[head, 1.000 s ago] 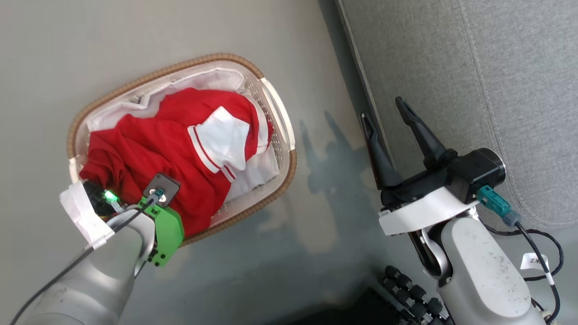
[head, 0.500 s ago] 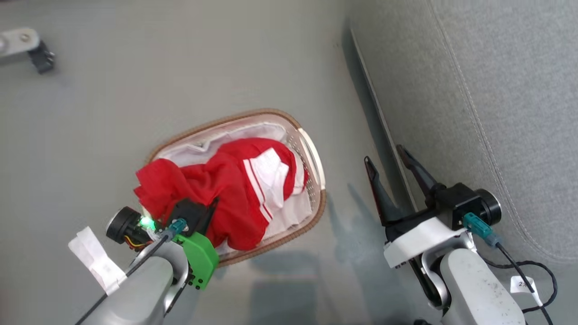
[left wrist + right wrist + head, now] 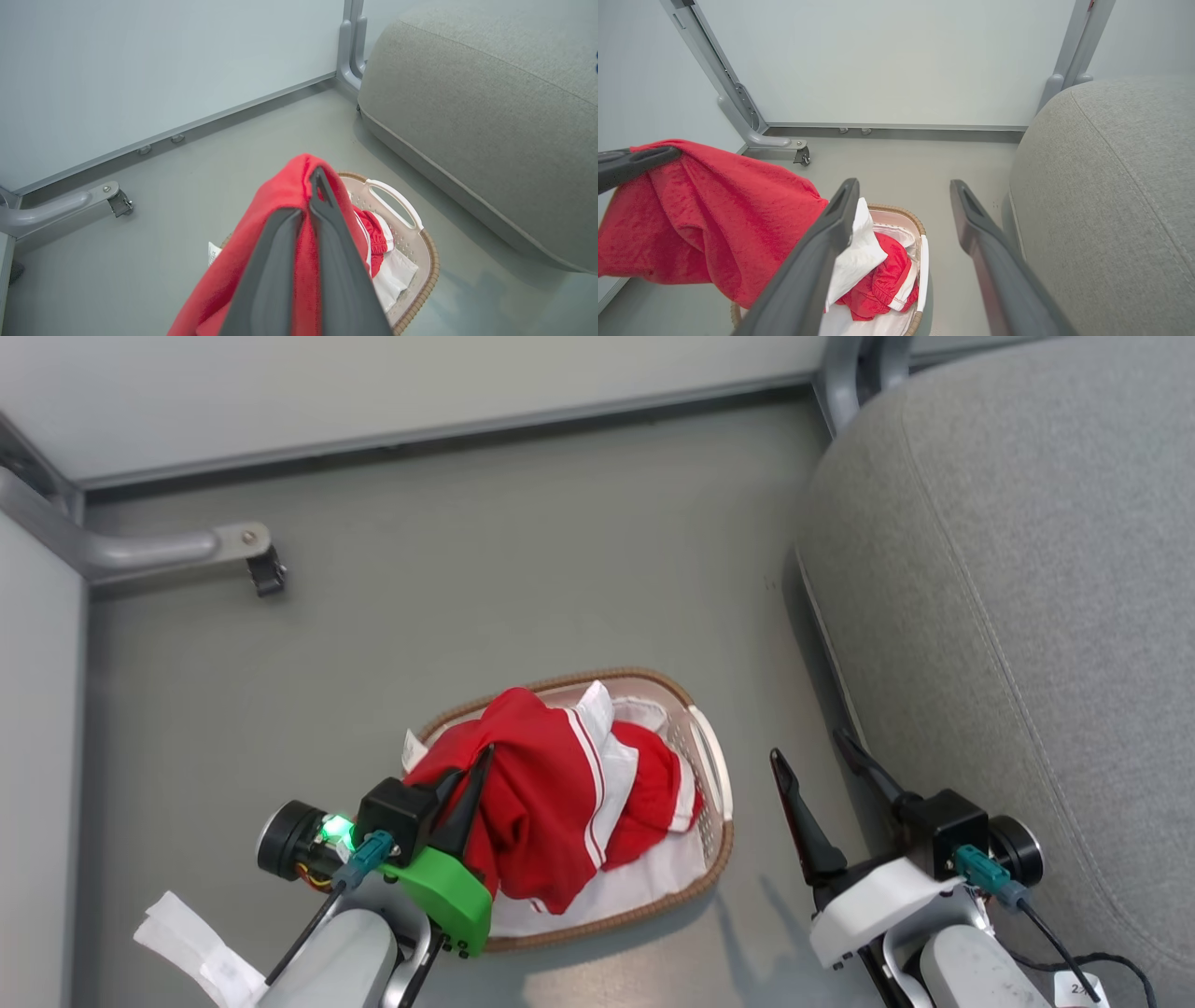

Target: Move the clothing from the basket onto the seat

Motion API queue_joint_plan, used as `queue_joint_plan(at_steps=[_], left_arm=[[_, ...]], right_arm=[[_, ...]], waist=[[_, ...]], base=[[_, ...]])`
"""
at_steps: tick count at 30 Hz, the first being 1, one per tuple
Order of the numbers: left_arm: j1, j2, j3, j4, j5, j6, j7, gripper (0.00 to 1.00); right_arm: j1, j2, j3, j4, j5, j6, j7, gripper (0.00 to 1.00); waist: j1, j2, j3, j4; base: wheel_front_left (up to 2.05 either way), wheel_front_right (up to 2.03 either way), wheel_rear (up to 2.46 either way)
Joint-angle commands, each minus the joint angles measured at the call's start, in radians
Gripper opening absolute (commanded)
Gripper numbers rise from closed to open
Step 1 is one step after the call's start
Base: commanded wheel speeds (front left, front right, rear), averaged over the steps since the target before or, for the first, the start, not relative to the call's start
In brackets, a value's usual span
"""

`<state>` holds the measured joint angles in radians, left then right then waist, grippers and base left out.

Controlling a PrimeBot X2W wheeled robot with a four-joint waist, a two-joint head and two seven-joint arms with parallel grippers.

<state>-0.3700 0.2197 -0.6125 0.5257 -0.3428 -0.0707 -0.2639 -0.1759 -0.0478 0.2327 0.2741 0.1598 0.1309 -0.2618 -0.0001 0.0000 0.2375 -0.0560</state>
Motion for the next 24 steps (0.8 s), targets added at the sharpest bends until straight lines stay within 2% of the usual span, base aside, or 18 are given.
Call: queue_joint_plan(at_steps=[1,11,24], left_arm=[[0.024,-0.01,0.022,-0.025,0.02,-0.009,-0.001,0.0],[0.064,-0.084,0.141,-0.188,0.058,-0.042,-0.001,0.0],[-0.006,-0.126,0.139,-0.32,0.026,-0.06,-0.001,0.0]], right_arm=[[0.024,-0.005,-0.002,0.006,-0.002,0.0,-0.005,1.0],[0.077,-0.005,0.018,0.02,0.004,0.0,-0.005,1.0],[0.091,-0.005,0.103,0.016,0.024,0.0,-0.005,1.0]], waist=[[0.0001,0.0,-0.109,0.067],[0.0001,0.0,-0.206,0.097],[0.0001,0.0,-0.233,0.114]], base=[[0.0,0.0,0.0],[0.0,0.0,0.0],[0.0,0.0,0.0]])
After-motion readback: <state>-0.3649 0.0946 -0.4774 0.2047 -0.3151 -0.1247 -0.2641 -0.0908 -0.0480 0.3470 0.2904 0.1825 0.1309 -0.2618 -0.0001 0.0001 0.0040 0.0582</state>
